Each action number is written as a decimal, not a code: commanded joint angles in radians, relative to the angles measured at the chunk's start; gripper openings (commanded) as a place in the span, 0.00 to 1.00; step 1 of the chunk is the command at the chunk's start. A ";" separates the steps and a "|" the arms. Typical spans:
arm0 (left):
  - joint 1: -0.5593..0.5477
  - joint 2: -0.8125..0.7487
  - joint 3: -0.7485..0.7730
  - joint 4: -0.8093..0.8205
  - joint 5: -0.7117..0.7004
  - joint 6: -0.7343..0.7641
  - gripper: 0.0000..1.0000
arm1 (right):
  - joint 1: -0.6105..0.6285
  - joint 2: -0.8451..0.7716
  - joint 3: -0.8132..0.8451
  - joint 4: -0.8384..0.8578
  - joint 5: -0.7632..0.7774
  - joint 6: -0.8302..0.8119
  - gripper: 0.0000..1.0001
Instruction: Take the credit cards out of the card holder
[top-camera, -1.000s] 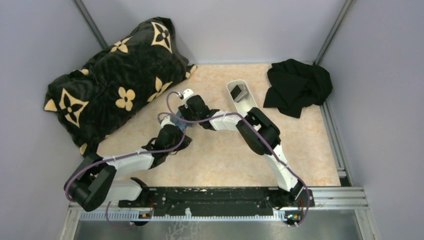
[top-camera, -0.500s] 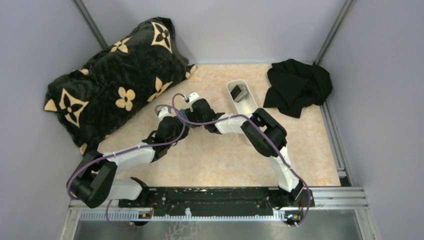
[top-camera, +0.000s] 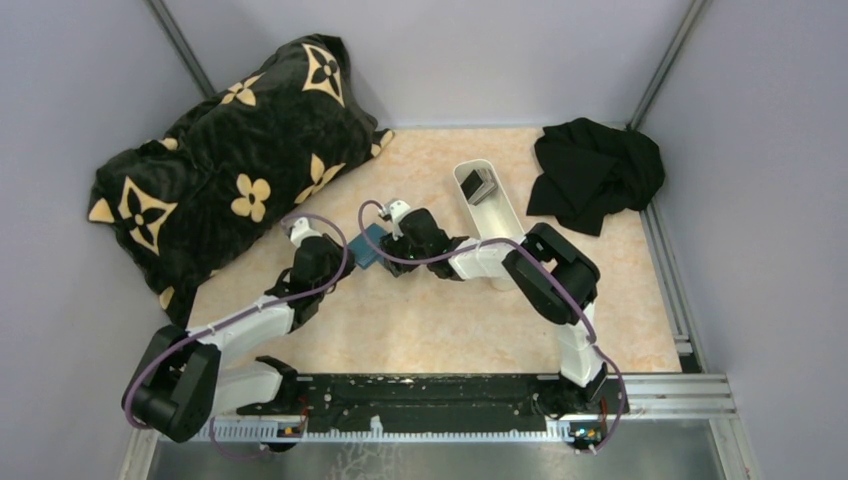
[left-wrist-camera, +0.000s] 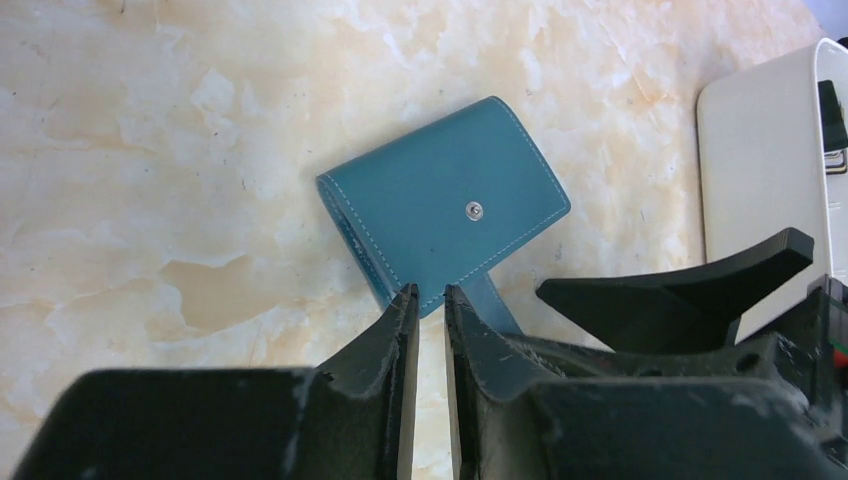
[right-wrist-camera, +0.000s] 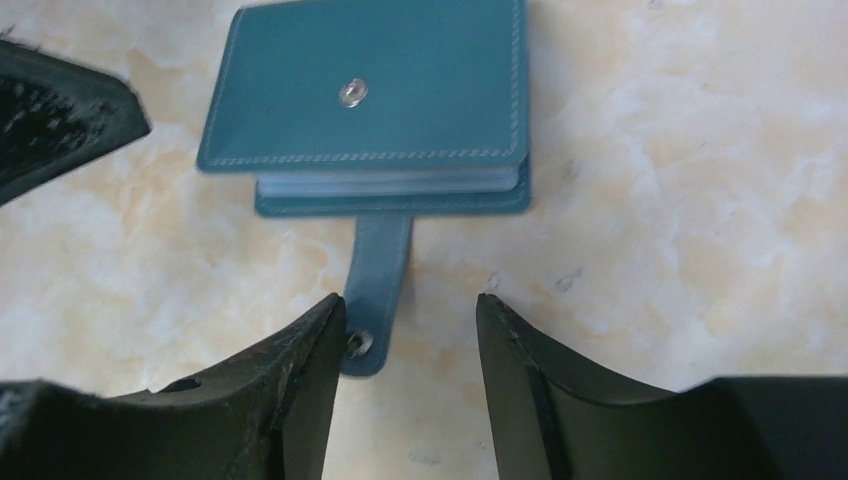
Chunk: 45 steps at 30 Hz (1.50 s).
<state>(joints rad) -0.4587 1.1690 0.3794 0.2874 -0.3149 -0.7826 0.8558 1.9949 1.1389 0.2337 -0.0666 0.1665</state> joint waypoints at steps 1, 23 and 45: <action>0.009 0.012 -0.013 0.008 -0.004 0.014 0.22 | 0.034 -0.061 -0.025 -0.032 -0.100 0.039 0.54; 0.024 0.018 -0.043 0.034 0.033 0.012 0.20 | 0.048 -0.024 0.030 -0.099 0.033 0.067 0.56; 0.032 -0.003 -0.047 0.037 0.046 0.039 0.19 | 0.009 -0.114 -0.026 -0.085 -0.070 0.086 0.47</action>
<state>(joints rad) -0.4316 1.1576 0.3431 0.2996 -0.2836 -0.7609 0.8654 1.9503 1.1252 0.1333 -0.0834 0.2394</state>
